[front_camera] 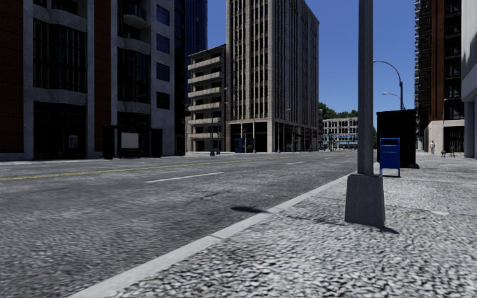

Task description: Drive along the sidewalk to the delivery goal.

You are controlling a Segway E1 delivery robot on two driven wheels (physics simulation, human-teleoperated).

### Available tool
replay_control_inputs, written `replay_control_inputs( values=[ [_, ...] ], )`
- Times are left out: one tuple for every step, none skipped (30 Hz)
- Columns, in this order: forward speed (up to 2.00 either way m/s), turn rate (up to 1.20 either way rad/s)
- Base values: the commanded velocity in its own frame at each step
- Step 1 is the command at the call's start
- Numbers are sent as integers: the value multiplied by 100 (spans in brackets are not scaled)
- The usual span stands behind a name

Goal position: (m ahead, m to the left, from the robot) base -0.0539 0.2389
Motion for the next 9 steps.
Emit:
replay_control_inputs(
  values=[
    [0,0],
    [0,0],
    [0,0],
    [0,0],
    [0,0],
    [0,0],
    [0,0],
    [0,0],
    [0,0]
  ],
)
